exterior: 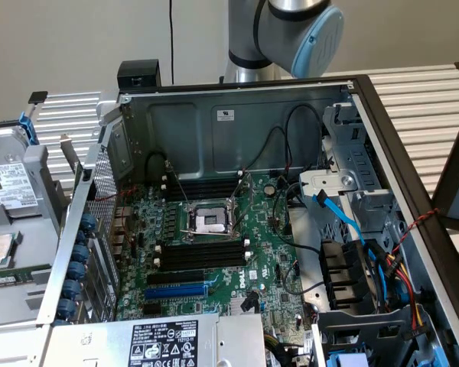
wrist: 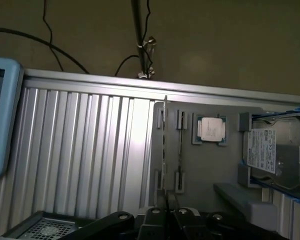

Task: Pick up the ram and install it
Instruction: 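Pick up the ram and move it above insertion slot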

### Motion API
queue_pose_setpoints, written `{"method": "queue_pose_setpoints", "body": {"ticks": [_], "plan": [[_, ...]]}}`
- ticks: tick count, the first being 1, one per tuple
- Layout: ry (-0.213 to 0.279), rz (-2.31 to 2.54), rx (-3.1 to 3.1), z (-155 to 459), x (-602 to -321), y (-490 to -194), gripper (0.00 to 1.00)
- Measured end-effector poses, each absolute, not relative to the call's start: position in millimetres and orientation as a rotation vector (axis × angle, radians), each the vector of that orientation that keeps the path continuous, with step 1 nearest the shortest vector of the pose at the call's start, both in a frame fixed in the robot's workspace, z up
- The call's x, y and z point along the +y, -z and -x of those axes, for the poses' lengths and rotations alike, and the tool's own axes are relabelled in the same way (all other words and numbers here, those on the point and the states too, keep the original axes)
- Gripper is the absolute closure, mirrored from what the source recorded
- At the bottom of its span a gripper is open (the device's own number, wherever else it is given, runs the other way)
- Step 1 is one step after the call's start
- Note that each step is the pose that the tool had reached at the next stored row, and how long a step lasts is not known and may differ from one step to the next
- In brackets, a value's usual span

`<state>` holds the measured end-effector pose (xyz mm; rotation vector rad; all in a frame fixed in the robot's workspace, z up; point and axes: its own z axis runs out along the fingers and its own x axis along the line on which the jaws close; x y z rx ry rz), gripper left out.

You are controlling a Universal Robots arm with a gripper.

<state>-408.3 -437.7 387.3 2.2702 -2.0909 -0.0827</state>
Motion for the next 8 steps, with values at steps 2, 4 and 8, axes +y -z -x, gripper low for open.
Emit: {"method": "queue_pose_setpoints", "body": {"ticks": [2,4,8], "plan": [[0.084,-2.270,-2.090,408,-438,-387,0.87],[0.084,-2.269,-2.090,408,-438,-387,0.87],[0.084,-2.269,-2.090,393,-438,-388,0.87]]}}
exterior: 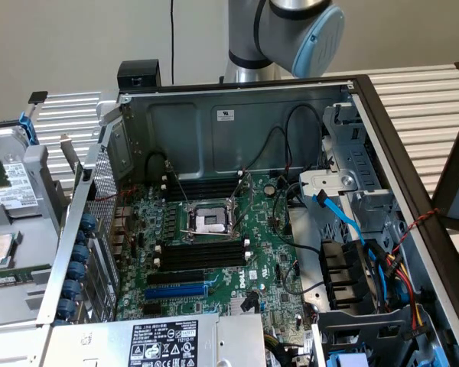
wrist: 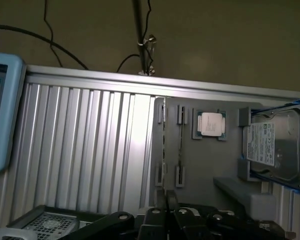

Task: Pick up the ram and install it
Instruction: 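Pick up the ram and move it above insertion slot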

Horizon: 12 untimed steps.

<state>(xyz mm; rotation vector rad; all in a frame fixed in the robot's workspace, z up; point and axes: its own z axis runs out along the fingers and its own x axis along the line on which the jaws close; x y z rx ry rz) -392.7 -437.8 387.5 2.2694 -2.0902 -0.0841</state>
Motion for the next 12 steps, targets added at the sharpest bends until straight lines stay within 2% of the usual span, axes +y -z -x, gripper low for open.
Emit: {"method": "queue_pose_setpoints", "body": {"ticks": [12], "plan": [[0.085,-2.270,-2.090,338,-438,-388,0.87]]}}
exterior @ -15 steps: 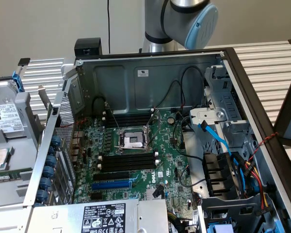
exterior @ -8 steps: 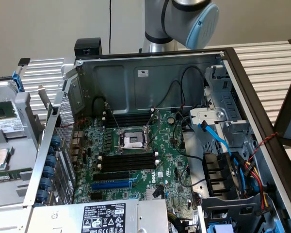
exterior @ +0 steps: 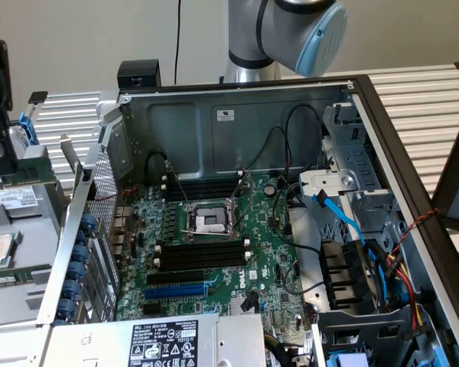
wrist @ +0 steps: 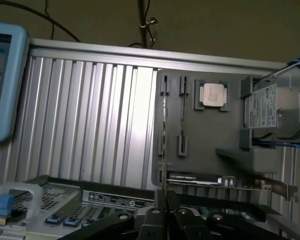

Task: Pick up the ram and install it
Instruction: 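Pick up the ram and move it above insertion slot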

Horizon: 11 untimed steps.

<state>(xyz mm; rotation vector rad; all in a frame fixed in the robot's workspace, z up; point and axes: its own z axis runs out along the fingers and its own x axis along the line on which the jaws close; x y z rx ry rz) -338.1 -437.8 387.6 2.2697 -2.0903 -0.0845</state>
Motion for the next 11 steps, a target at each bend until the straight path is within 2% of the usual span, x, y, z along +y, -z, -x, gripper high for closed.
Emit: {"method": "queue_pose_setpoints", "body": {"ticks": [11], "plan": [[0.094,-2.274,-2.094,288,-438,-390,0.87]]}}
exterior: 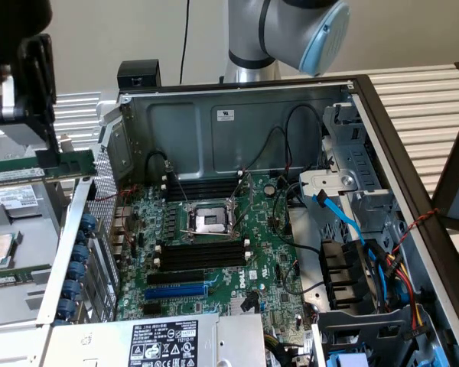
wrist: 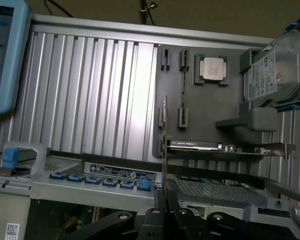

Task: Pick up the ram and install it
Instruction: 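Pick up the ram and move it above insertion slot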

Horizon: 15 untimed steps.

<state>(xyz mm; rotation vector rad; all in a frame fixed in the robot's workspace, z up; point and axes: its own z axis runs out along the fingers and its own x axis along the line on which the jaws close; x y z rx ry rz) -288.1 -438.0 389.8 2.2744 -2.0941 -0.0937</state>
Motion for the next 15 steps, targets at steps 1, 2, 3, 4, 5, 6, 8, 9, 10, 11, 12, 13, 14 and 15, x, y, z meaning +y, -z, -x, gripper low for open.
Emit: {"method": "queue_pose_setpoints", "body": {"ticks": [1,2,3,4,5,6,8,9,10,11,12,13,14,15], "plan": [[0.095,-2.275,-2.094,284,-438,-390,0.87],[0.095,-2.275,-2.095,279,-438,-390,0.87],[0.096,-2.276,-2.095,274,-438,-390,0.87],[0.097,-2.276,-2.095,270,-438,-390,0.87],[0.098,-2.277,-2.096,265,-438,-390,0.87],[0.098,-2.277,-2.096,261,-438,-390,0.87],[0.100,-2.278,-2.097,251,-438,-390,0.87],[0.100,-2.278,-2.097,247,-438,-391,0.87],[0.101,-2.278,-2.097,243,-438,-391,0.87],[0.101,-2.278,-2.097,238,-438,-391,0.87],[0.101,-2.278,-2.097,234,-438,-391,0.87],[0.101,-2.279,-2.097,229,-438,-391,0.87],[0.102,-2.279,-2.097,224,-438,-391,0.87],[0.102,-2.279,-2.097,220,-438,-391,0.87]]}}
